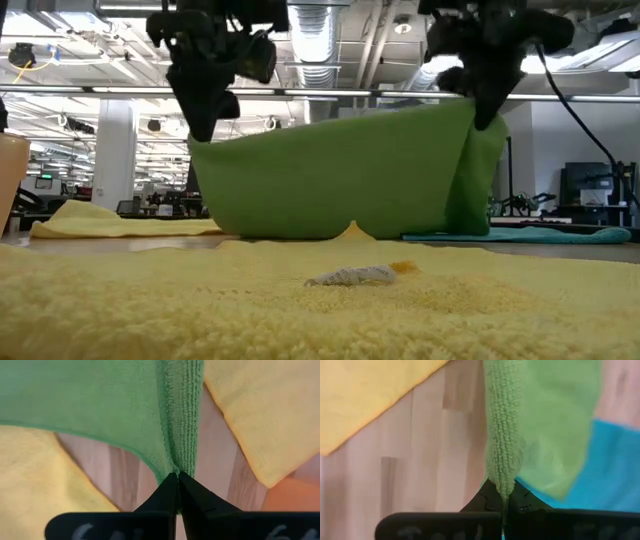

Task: Fold microfiber towels
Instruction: Fold the green microfiber towel

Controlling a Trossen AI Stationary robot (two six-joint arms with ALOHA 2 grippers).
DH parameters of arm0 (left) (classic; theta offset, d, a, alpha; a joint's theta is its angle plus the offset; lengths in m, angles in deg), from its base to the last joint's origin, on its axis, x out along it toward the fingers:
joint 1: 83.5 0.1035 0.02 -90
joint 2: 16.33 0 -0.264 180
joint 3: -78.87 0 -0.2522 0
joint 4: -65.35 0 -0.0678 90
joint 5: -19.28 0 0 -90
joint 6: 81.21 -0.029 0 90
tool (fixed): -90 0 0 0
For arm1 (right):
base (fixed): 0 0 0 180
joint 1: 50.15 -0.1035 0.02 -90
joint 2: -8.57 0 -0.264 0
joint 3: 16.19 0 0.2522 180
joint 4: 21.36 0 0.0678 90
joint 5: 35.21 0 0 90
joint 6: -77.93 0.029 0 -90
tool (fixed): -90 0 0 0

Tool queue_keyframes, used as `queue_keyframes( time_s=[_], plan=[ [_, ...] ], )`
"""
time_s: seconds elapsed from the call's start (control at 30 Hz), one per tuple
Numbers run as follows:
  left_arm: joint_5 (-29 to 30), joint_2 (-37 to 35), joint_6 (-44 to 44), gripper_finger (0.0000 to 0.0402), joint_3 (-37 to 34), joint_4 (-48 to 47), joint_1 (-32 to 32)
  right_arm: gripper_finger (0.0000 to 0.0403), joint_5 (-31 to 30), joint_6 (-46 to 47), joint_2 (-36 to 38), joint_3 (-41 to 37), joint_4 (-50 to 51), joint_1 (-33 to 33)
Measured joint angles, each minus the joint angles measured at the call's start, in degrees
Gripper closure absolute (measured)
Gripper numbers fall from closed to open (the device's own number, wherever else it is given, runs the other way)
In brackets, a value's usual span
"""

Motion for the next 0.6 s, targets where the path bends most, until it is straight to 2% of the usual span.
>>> queue_keyframes(
  time_s=[0.23,0.4,0.6],
  plan=[
    [-0.35,-0.02,-0.53,0.0401,-2.12,2.09,0.04,0.0395,7.19,2.75,0.00,-7.88,-3.78,-1.59],
    [0.44,-0.04,-0.63,0.0401,-3.99,5.72,0.38,0.0395,6.40,5.42,0.02,-9.81,-5.24,-1.61],
    [7.21,-0.02,-0.85,0.0401,-4.27,7.65,1.99,0.0395,0.95,8.04,0.02,-9.90,-6.57,0.93]
  ],
)
